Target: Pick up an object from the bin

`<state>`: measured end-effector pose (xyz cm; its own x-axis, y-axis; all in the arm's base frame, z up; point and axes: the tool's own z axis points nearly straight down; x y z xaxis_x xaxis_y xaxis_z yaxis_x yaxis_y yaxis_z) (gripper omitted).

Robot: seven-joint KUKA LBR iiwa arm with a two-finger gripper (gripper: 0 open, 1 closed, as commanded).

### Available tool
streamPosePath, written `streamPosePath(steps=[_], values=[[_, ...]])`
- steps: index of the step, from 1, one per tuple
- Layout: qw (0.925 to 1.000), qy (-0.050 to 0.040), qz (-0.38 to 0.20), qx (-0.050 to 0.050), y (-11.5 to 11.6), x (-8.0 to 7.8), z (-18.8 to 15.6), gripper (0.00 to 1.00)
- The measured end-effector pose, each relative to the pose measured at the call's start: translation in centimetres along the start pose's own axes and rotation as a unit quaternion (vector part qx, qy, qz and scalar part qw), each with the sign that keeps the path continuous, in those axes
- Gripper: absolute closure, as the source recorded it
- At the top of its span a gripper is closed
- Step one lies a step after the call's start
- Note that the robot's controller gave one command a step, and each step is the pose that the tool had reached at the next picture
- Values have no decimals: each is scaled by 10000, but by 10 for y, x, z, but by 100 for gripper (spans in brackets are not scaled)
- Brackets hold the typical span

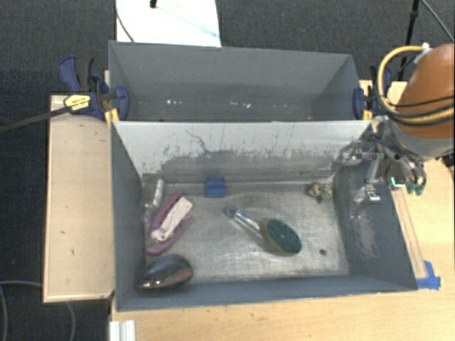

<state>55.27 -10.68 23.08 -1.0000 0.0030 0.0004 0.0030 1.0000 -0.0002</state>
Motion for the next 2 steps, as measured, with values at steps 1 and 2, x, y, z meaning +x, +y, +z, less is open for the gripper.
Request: streamPosePath(steps=[1, 2], values=[[9894, 16, -1454, -17, 87, 22, 128, 0], [9720, -37, -2349, 4, 121, 41, 159, 0]])
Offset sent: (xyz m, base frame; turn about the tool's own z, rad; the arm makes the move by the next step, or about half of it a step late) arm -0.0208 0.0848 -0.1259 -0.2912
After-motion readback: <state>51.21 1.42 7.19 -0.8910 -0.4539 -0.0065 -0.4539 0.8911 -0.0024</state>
